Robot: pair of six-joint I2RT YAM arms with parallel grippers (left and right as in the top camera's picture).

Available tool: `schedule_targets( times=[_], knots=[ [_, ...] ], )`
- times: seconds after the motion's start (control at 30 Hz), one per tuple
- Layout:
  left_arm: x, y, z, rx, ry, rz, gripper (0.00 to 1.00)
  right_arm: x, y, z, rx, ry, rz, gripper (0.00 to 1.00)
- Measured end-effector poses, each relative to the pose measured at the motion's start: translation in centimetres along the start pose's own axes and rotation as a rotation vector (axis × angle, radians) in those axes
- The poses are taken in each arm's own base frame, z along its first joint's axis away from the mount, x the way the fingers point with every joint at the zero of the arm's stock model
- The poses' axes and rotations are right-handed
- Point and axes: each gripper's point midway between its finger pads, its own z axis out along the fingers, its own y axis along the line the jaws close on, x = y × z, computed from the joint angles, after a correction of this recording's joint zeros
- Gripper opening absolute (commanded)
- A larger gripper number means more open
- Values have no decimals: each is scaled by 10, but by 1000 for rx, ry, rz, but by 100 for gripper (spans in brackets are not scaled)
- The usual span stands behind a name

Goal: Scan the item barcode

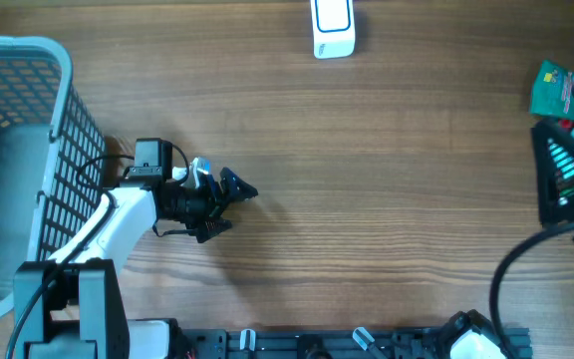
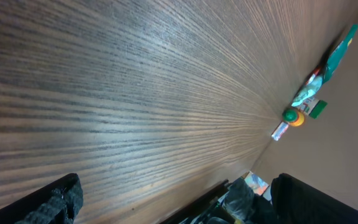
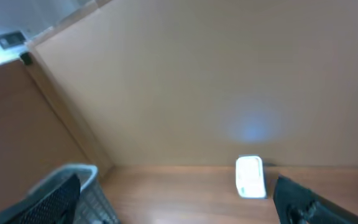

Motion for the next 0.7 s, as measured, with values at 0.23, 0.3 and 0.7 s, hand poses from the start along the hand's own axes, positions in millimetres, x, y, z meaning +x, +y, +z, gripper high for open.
schedule_targets(
  times=[0.23, 0.3, 0.7],
  knots=[
    [0, 0, 0, 0, 0, 0, 100, 34, -8, 5, -25, 96, -90, 100],
    [0, 0, 0, 0, -1, 1, 100, 42, -9, 8, -53, 112, -131, 100],
    [0, 0, 0, 0, -1, 1, 100, 84, 40, -1, -276, -127, -556, 100]
  ],
)
